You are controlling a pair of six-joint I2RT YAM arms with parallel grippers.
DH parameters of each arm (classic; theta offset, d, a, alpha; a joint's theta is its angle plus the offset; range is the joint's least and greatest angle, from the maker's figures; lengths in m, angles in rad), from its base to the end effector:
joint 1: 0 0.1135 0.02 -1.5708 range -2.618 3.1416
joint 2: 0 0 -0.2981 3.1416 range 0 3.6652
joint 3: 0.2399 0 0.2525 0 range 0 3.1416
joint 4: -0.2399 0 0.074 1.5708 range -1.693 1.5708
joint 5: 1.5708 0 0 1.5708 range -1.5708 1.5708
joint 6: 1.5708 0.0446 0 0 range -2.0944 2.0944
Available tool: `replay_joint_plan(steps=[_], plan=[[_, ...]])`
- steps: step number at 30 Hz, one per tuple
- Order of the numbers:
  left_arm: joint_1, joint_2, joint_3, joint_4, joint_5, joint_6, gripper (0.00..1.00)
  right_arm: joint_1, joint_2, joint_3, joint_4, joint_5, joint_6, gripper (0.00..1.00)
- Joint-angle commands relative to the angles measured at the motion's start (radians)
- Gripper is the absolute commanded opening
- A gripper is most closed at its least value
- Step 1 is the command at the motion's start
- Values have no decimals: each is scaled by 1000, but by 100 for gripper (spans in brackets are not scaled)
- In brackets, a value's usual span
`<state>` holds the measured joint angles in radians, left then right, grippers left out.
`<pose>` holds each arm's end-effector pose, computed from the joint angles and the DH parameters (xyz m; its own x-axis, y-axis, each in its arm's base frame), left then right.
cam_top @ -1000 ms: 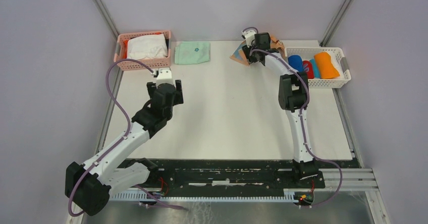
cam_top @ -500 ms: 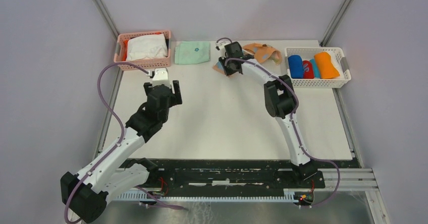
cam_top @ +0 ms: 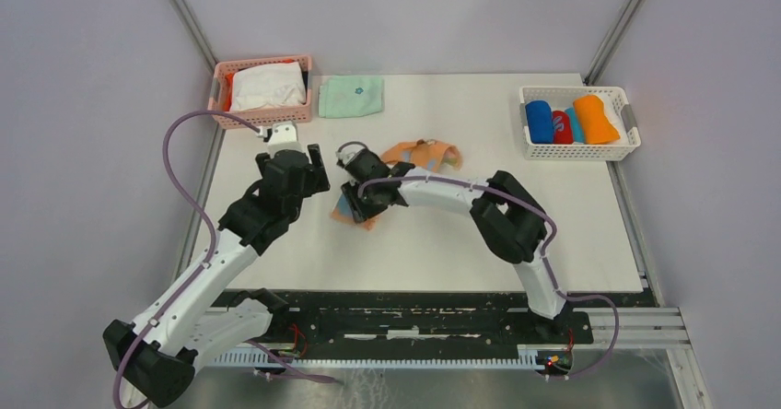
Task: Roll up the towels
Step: Move the towel to the center of the board, then flatten out the towel at the center of the board.
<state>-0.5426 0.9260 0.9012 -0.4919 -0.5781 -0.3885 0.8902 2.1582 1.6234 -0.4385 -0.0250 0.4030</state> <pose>0.1704 -0.0743 0.3506 -0.4012 -0.1285 -0.9069 -0.1366 0.9874 -0.0795 0.3097 0.3843 0.1902 -0.7867 -0.3486 -0.5094 -0.5188 0.8206 0.2396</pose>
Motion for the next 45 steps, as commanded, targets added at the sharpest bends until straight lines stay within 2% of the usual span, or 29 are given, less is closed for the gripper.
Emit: replay_joint_plan(steps=[1,6,12,17,25,29,31,34,38,40,42,45], plan=[[5,-46,-6,-85,44,-184,81,28,-212,-91,19,-9,52,49],[5,-46,-68,-85,148,-233,81,-39,-371,-243,47,49,-5,62],[6,67,-140,-16,300,-214,81,-230,-474,-515,284,-151,142,64],[4,234,-122,19,355,-209,80,-249,-462,-659,527,-226,237,65],[2,445,-84,100,372,-215,79,-252,-348,-756,815,-185,349,64],[-12,515,-85,125,398,-221,77,-252,-283,-742,897,-176,363,58],[-27,533,-94,128,398,-225,75,-260,-281,-739,923,-191,382,44],[-46,549,-123,126,393,-228,66,-294,-325,-718,883,-217,412,27],[-64,569,-171,112,400,-237,45,-382,-451,-685,765,-236,438,17],[-85,574,-185,94,402,-241,38,-434,-513,-639,648,-222,434,11],[-127,571,-187,66,390,-245,35,-491,-557,-562,498,-202,418,7],[-193,559,-177,13,361,-254,33,-575,-580,-447,322,-161,424,8]])
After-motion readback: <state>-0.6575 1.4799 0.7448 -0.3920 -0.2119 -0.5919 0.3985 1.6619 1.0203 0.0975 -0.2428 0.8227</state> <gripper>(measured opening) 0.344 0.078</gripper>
